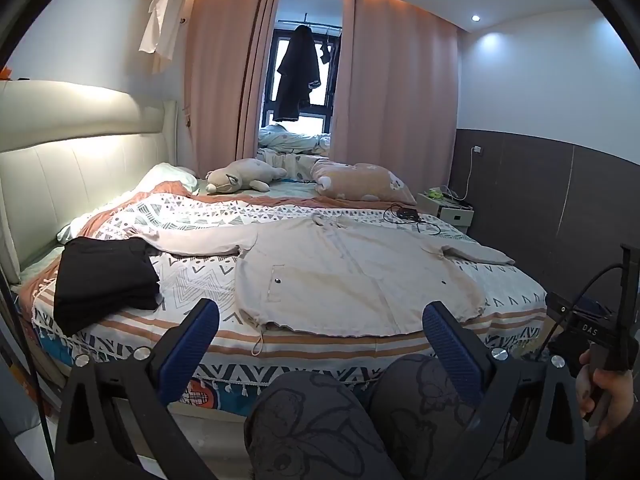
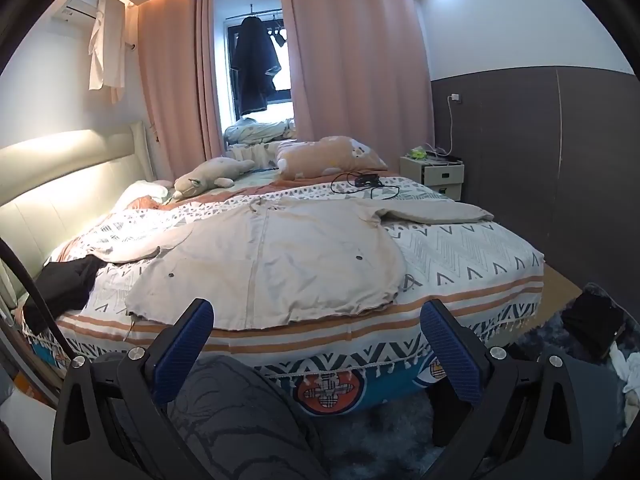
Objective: Fold large clothes
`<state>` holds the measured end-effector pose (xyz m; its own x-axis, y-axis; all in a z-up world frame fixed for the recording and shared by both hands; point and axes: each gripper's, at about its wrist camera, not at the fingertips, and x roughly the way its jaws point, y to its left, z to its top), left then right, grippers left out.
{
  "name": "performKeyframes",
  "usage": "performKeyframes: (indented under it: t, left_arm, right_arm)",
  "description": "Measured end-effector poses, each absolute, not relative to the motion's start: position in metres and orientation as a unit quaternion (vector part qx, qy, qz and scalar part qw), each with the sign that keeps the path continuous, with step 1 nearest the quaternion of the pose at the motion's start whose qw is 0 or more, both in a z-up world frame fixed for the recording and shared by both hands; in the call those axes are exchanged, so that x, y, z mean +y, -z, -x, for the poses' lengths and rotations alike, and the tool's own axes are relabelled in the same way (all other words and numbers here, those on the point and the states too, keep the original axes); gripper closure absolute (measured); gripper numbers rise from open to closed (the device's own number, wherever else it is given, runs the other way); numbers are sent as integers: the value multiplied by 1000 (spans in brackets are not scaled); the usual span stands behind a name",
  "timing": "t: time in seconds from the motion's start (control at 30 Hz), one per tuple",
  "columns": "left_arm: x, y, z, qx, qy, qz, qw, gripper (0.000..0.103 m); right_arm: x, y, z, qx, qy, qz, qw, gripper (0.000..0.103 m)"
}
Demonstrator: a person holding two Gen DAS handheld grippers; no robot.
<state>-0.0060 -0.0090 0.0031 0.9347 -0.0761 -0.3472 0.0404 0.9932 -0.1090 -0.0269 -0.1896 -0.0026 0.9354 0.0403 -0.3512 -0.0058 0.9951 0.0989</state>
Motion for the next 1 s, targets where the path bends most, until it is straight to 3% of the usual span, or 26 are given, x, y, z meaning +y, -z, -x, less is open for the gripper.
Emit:
performKeyframes:
  t: [1.0]
  left_arm:
    - [-13, 4, 11, 169, 40, 38, 984, 0]
  right_arm:
    - [-192, 1, 29, 177, -11, -57, 982, 0]
